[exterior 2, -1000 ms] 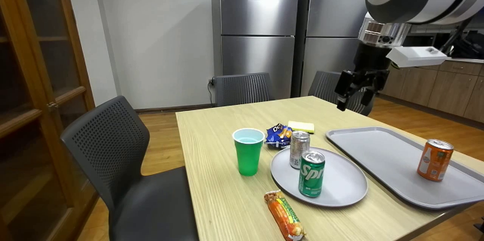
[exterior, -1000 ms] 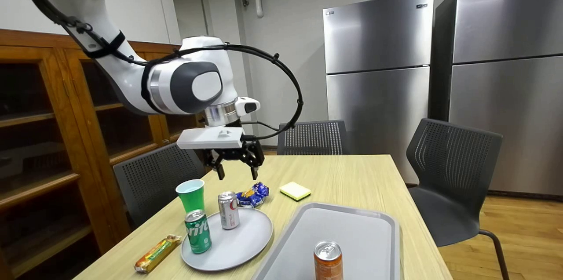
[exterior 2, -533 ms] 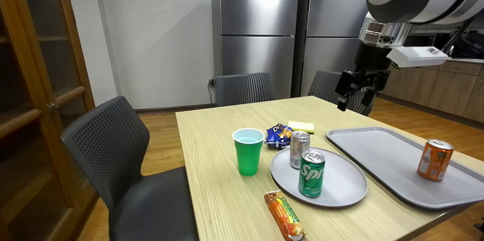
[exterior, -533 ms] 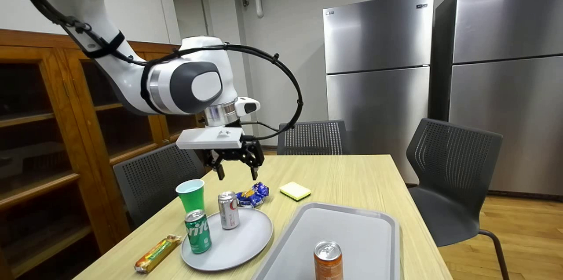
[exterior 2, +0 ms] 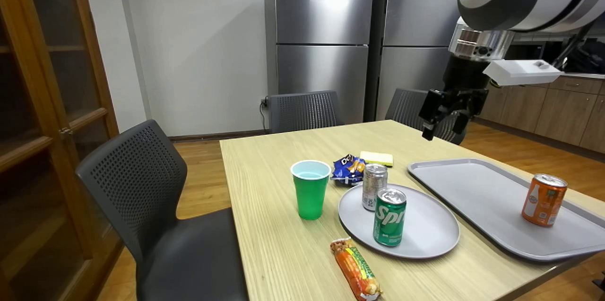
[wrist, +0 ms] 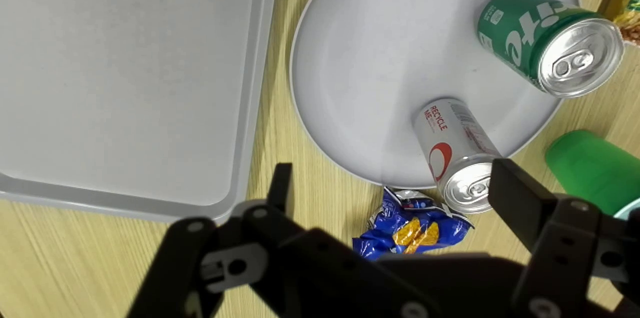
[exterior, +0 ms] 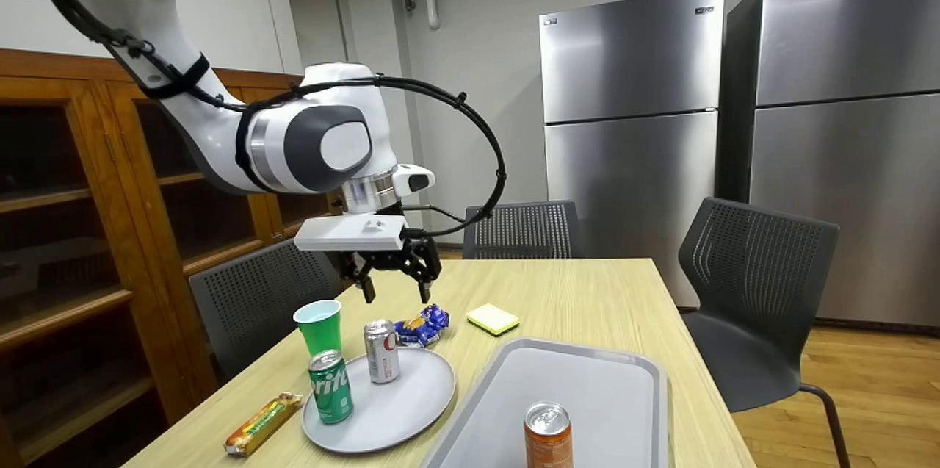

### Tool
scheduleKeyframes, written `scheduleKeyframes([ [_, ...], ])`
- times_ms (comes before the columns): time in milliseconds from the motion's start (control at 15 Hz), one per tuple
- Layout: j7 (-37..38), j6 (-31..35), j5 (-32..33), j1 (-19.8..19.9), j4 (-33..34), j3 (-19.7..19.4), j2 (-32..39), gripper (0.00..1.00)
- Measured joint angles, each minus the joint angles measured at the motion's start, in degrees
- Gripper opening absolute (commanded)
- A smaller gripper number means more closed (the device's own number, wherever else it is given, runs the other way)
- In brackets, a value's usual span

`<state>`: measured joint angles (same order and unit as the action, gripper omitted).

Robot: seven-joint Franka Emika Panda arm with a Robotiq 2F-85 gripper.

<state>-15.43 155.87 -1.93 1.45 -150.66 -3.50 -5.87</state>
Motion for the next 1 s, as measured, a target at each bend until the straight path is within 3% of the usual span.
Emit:
scheduleKeyframes([
  [400, 3.3, -3.2, 1.5, 0.7, -0.2, -0.8, -0.3, 1.00],
  [1000, 3.3, -4.3, 1.5, 4.0, -2.0, -5.0, -2.7, 1.00],
])
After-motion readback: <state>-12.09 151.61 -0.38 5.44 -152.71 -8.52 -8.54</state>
